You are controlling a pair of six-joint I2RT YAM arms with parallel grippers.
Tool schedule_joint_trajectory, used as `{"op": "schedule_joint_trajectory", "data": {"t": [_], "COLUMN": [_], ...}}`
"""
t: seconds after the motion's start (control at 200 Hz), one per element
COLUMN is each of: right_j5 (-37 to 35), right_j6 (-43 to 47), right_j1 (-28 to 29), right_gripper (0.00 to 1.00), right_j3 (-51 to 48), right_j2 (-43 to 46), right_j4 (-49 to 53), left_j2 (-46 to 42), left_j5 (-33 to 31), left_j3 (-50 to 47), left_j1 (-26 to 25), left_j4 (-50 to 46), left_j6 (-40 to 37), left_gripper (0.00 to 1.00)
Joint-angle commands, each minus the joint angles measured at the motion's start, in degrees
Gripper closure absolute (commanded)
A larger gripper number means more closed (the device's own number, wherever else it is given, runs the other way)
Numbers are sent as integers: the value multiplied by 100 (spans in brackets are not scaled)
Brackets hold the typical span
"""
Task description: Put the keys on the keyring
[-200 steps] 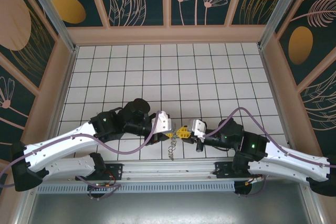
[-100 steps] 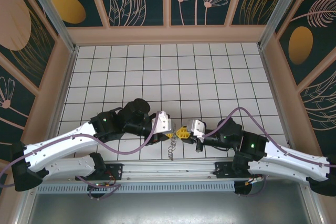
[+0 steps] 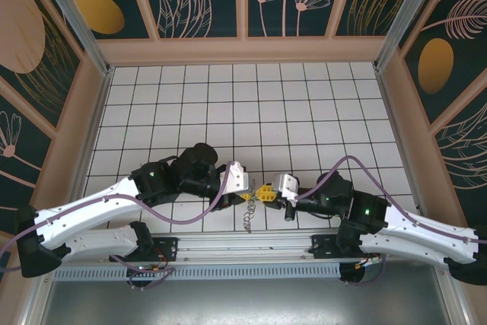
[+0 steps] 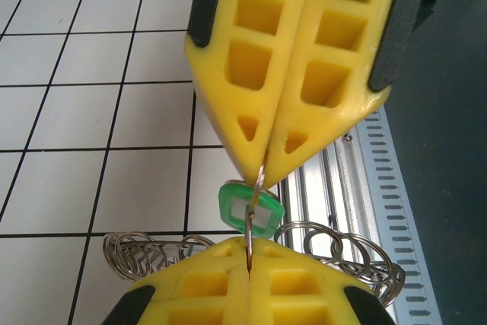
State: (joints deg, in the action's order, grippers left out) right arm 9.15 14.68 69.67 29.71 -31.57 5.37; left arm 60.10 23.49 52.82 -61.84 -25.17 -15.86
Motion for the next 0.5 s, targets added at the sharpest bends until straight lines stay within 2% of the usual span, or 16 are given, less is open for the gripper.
{"op": "schedule_joint_trajectory", "data": {"t": [0.0, 0.175, 0.495], "right_j5": [119, 160, 30], "right_j6": [-22, -510, -1347], "right_j1": [-6, 2, 147], "right_gripper": [100, 100, 100], "right_j3": [70, 20, -329], "right_j2": [106, 253, -13], "right_j4": [-205, -462, -1223], "left_j2": [-60, -71, -228], "left_j5": [-19, -185, -263], "left_j3": [29, -2, -64], "left_j1": [-25, -25, -21], "left_j4": [80, 154, 342], "left_j6": [-27, -14, 66], "left_gripper": [100, 100, 100]}}
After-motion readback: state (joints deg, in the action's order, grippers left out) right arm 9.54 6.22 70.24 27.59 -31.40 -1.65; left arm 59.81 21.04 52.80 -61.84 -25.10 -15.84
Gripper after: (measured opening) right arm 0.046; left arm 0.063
